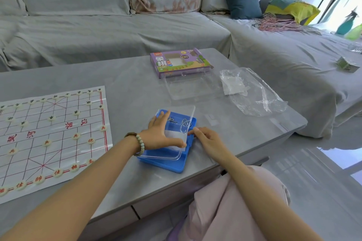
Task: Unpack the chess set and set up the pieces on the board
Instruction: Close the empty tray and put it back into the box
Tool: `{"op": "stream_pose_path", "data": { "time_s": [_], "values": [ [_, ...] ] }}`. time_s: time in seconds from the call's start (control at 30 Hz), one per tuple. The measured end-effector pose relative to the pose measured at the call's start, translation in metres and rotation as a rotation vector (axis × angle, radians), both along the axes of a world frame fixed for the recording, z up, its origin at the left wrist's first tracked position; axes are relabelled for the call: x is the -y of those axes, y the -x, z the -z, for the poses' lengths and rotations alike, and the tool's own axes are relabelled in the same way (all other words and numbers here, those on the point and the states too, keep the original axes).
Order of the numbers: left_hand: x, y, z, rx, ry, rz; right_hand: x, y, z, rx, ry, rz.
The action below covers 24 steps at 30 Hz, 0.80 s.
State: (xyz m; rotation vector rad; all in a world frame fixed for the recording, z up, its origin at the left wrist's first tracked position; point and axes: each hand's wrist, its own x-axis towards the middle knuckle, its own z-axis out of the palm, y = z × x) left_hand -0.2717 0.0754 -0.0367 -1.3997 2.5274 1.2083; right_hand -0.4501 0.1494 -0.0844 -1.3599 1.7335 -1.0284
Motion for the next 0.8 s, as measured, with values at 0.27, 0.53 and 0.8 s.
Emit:
{"op": "stream_pose_path", "data": {
  "time_s": [0.27, 0.53, 0.8],
  "values": [
    [-0.007, 0.004, 0.024, 0.257, 0.248, 0.085, -0.005, 0.009, -0.003, 0.164, -0.021, 0.086],
    [-0.008, 0.004, 0.034, 0.181, 0.280, -0.198, -0.006, 0.007, 0.004, -0.315, -0.128, 0.071],
    [0.011, -0.015, 0.033, -0.128, 0.213, -0.391, 0.001, -0.018, 0.002, -0.281, -0.090, -0.012]
  ]
}}
